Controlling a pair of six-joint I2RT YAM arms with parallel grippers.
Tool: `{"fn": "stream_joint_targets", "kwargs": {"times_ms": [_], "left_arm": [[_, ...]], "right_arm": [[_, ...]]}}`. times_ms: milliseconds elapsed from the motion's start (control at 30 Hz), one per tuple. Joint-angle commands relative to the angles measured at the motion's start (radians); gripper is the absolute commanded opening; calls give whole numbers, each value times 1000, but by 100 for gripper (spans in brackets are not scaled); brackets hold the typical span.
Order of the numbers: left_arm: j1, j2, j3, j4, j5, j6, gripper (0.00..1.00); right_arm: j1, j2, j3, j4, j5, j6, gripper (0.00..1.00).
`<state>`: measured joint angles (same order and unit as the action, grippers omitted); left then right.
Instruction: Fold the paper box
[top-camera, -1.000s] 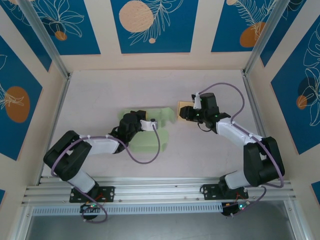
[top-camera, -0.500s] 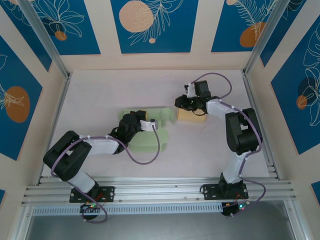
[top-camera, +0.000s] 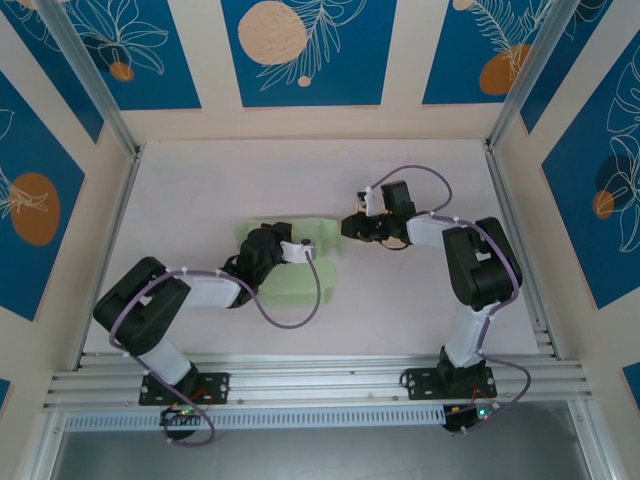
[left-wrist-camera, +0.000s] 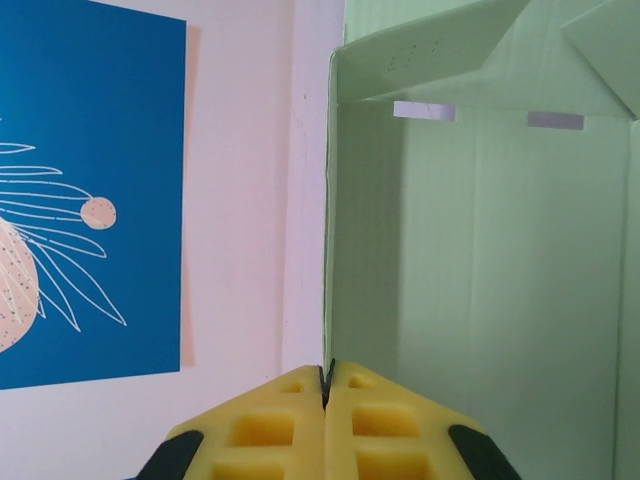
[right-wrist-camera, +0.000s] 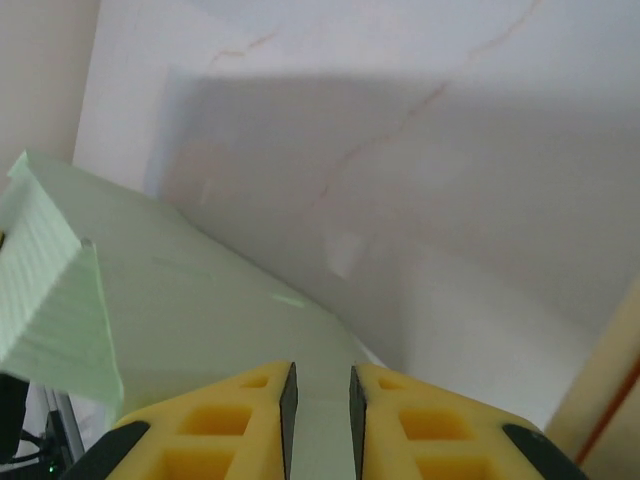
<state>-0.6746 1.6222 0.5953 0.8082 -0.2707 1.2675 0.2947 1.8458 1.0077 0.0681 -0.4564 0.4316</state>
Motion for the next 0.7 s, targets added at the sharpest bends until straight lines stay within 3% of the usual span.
{"fn": "stream_joint_targets", "kwargs": {"times_ms": [0, 467, 667], "left_arm": [[-2, 15, -20, 46, -12, 6, 0], [0, 55, -11, 55, -10, -34, 0], [7, 63, -7, 45, 4, -53, 0]], "right_arm": [[7, -54, -25, 66, -54, -29, 25], [61, -40, -42, 118, -78, -83, 27], [80, -32, -63, 128, -30, -123, 38]]}}
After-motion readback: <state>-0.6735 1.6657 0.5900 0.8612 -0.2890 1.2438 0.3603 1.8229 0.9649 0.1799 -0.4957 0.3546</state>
